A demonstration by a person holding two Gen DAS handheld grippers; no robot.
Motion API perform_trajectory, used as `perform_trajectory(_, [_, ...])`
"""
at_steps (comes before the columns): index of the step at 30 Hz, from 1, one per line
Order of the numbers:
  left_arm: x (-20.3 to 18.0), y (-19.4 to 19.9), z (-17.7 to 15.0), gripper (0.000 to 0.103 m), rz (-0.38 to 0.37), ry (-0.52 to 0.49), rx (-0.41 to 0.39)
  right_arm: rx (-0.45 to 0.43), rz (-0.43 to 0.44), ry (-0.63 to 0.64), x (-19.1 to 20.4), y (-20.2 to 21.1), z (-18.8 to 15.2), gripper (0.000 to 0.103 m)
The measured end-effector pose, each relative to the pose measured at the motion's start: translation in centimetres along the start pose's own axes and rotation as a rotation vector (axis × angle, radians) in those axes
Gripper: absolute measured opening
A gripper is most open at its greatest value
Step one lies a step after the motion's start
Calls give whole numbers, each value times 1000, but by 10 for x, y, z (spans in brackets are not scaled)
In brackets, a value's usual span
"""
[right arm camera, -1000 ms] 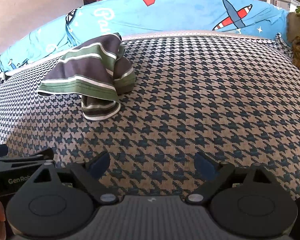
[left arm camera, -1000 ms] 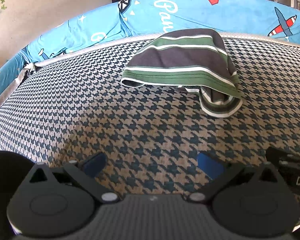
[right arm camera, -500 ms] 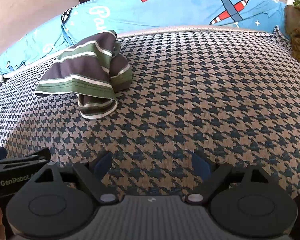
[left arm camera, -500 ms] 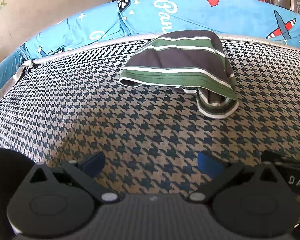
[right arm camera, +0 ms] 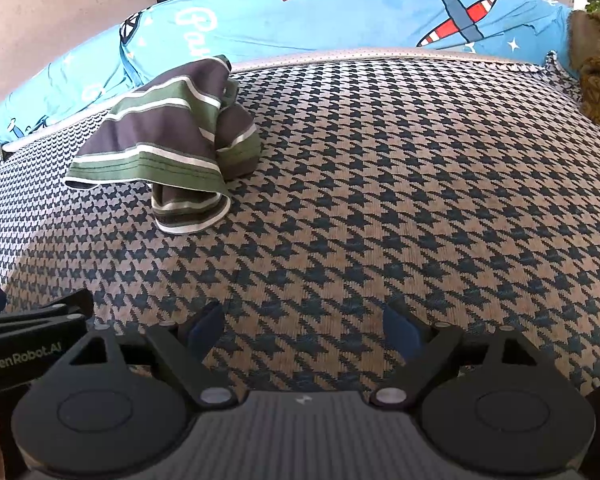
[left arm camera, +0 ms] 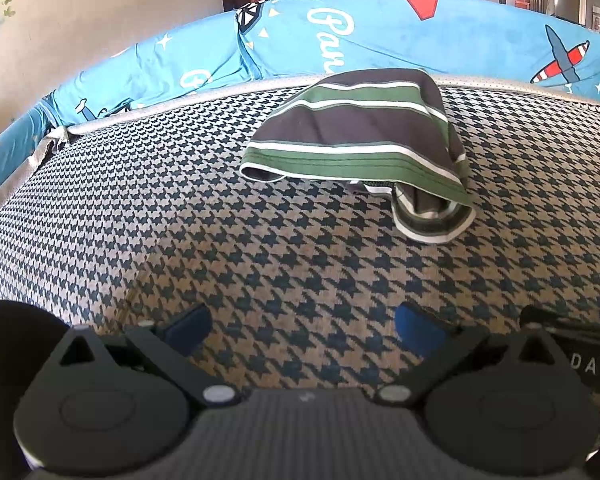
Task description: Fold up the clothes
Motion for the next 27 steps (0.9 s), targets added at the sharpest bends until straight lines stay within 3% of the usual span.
perform_trajectory(12, [-1,4,0,102,1,-4,-22,-3,1,-4,0,0,-1,87])
perform_trajectory(20, [5,-1,3,92,-10,26,-20,-10,7,-11,0,1,-1,87])
perform_trajectory(27, [9,-4,2,89,-12,51,-11,-29,13,-4,2,3,-2,76])
Point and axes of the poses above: each gripper's, at about its wrist camera, not at the fingertips, and y roughly against the way its jaws point, x to its left, z to its top, the point moved 2 cm from there along -y, roughly the way its jaws point, and after that the axes turned 11 degrees about -z, right-handed, at the moved point
